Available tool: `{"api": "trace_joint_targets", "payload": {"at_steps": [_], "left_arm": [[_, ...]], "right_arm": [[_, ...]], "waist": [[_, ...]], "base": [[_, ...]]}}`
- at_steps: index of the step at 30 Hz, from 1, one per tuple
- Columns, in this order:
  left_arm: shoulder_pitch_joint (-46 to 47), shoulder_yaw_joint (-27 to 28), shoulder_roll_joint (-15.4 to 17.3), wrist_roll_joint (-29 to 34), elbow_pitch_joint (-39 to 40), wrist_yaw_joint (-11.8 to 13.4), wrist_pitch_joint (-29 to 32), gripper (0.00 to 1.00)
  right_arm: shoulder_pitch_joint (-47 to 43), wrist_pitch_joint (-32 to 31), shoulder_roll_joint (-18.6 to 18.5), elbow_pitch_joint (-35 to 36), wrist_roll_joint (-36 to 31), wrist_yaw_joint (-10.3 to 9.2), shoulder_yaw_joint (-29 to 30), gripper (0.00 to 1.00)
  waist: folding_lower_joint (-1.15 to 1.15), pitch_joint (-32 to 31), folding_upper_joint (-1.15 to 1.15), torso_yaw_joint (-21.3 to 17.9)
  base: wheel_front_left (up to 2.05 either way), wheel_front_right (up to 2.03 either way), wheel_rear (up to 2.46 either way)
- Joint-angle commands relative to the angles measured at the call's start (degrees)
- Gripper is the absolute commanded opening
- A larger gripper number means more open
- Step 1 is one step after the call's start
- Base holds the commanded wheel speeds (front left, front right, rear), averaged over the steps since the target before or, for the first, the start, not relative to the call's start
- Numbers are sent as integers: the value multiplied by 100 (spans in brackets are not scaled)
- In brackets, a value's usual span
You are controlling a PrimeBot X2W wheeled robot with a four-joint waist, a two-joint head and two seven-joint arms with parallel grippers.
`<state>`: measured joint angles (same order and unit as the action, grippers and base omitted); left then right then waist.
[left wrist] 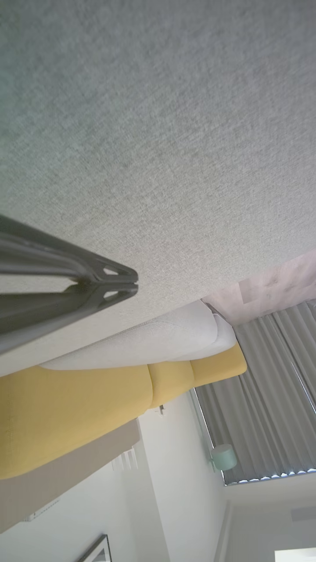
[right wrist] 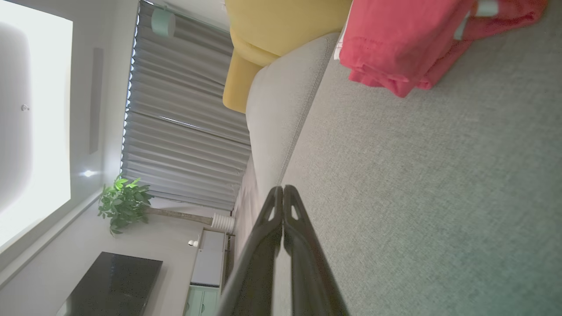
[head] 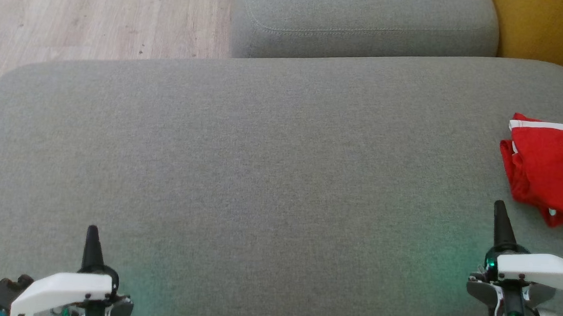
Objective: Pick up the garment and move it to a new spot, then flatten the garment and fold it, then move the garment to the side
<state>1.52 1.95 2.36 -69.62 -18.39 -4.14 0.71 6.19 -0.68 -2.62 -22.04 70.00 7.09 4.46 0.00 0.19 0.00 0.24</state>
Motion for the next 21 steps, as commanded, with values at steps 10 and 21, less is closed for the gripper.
{"api": "trace_joint_targets", "payload": {"at_steps": [10,21], "left_arm": [[371,274,44,-812,278,-152,207,0],[420,366,48,-1539,355,-244,393,0]], "right_arm": [[78,-219,-23,429,799,33,32,0],[39,-402,-24,617,1513,36,120,0]], "waist": [[0,0,0,-8],[0,-1,0,-16]], "base": [[0,0,0],[0,0,0]]}}
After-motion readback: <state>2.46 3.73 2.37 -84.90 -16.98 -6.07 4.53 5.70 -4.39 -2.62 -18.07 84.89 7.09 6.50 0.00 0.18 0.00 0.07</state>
